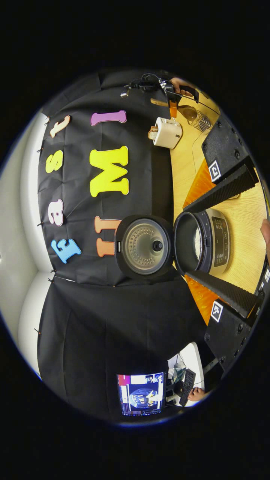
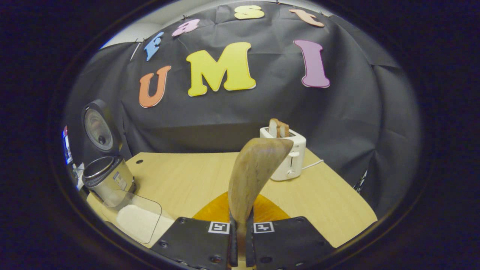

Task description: Close the left gripper, press the button to open the rice cooker; take a wooden spoon from the chopstick holder with the right hand, scoop a spoonful of rice and pour it into the rice cooker, then put the wooden spoon back into the chopstick holder.

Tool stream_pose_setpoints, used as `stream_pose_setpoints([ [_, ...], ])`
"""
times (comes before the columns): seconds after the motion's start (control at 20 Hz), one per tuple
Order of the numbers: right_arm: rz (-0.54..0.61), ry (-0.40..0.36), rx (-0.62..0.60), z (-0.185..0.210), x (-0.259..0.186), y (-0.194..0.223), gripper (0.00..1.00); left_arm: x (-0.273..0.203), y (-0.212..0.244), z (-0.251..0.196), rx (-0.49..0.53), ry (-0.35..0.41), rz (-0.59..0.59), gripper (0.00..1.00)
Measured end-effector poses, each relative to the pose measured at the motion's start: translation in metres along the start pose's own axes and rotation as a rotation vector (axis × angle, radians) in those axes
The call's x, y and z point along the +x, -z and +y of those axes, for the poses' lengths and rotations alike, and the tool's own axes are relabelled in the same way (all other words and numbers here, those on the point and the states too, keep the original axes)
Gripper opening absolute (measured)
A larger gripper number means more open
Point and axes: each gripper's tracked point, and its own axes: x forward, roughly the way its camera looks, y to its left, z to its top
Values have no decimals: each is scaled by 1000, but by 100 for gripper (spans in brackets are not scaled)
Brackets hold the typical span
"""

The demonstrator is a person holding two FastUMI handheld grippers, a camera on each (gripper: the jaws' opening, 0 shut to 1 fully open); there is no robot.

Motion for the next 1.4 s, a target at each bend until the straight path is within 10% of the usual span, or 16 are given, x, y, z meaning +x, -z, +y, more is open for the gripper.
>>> stream_pose_setpoints([
  [0.75, -131, -124, -101, 114, -75, -55, 8, 2, 6, 0, 3, 4, 21, 99],
  [1.4, -8, -163, -199, 218, -26, 29, 9, 6, 9, 6, 0, -5, 29, 99],
])
